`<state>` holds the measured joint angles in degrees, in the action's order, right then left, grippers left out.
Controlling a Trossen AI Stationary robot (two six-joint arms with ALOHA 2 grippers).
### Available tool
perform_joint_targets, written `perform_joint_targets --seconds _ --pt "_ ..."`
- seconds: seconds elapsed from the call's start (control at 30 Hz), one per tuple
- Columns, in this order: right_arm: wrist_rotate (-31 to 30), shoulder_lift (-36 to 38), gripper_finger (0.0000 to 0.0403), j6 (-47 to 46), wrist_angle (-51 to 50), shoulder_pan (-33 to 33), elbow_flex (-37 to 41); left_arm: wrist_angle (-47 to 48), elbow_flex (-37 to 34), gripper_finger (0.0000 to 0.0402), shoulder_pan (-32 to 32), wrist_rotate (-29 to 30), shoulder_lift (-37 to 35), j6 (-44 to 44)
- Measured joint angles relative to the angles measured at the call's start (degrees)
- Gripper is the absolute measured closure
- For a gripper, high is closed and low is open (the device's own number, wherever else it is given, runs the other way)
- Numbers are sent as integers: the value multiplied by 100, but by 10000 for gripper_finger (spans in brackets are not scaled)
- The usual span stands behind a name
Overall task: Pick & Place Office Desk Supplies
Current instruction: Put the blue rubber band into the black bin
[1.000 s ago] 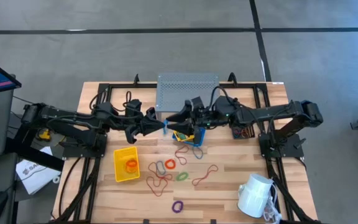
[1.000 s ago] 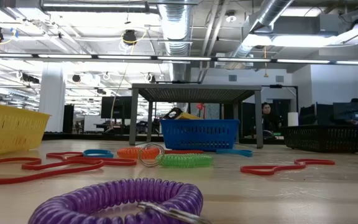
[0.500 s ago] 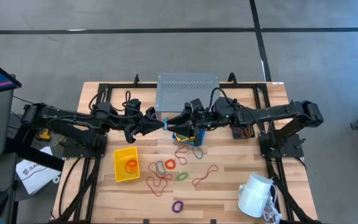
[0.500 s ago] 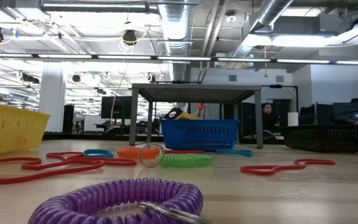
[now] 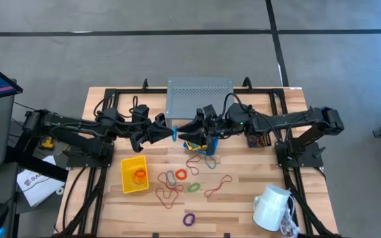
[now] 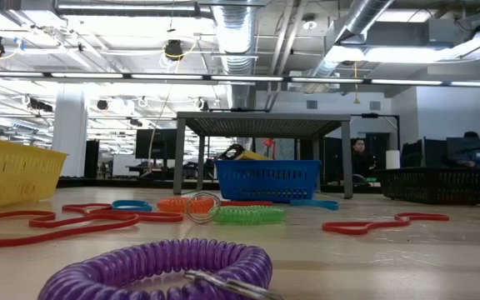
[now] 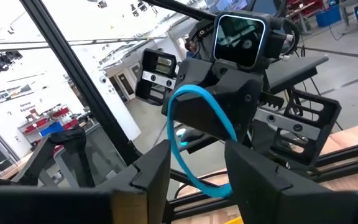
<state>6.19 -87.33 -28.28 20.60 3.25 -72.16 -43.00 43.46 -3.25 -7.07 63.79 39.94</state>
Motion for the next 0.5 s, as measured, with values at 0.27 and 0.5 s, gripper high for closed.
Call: perform_joint_targets --seconds 0.27,0.5 --pt "-1 -4 220 25 -4 -92 0 2 0 401 -17 -41 0 142" --pt "-4 -4 207 25 -7 -162 0 -86 2 401 -59 -41 0 152"
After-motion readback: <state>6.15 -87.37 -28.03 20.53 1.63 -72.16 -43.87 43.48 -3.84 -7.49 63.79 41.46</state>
